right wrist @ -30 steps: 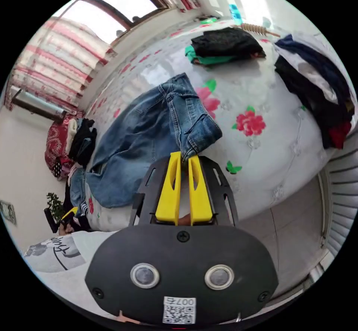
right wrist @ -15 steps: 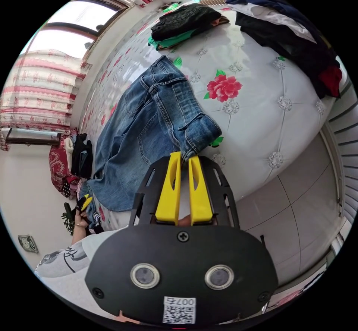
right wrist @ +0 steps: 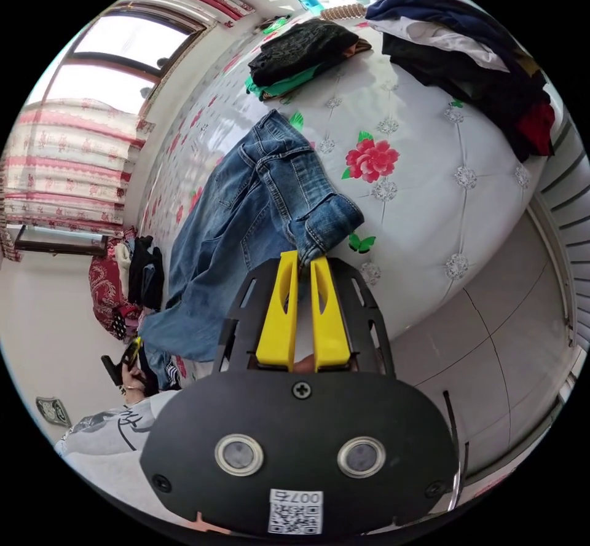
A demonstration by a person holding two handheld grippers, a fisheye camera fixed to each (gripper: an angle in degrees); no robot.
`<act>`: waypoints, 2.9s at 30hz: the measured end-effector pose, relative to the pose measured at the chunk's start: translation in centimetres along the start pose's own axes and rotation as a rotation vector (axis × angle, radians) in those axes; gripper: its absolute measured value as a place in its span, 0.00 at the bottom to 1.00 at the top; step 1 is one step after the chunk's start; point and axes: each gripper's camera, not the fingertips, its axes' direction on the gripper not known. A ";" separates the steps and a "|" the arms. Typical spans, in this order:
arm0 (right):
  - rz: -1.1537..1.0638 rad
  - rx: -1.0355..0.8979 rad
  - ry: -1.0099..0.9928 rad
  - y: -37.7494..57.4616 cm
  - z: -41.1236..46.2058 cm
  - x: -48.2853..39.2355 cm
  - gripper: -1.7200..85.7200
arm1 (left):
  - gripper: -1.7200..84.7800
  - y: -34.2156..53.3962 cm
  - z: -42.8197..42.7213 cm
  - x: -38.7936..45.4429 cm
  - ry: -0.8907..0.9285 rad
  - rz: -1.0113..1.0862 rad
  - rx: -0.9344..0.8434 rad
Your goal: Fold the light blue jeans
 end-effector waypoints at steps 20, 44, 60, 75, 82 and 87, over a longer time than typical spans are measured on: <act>0.002 -0.060 -0.034 0.3 -3.3 2.6 0.02 | 0.12 13.6 -0.2 -9.6 -0.250 -0.289 -0.155; 0.077 -0.034 0.035 2.5 -3.8 -0.4 0.02 | 0.16 9.4 1.5 -12.5 -0.236 0.026 -0.176; -0.001 -0.078 -0.059 -3.0 -4.8 -3.8 0.02 | 0.08 1.4 -3.0 -17.7 0.116 -0.090 -0.228; -0.229 -0.148 -0.074 -4.0 -2.9 -4.0 0.02 | 0.07 11.1 -6.1 -23.2 0.097 -0.417 -0.348; -0.253 -0.197 -0.117 -2.0 -3.3 0.2 0.02 | 0.07 16.0 -7.3 -20.3 0.026 -0.420 -0.343; -0.261 -0.329 0.043 -1.5 0.4 1.8 0.02 | 0.07 18.0 -5.2 -19.8 0.020 -0.531 -0.358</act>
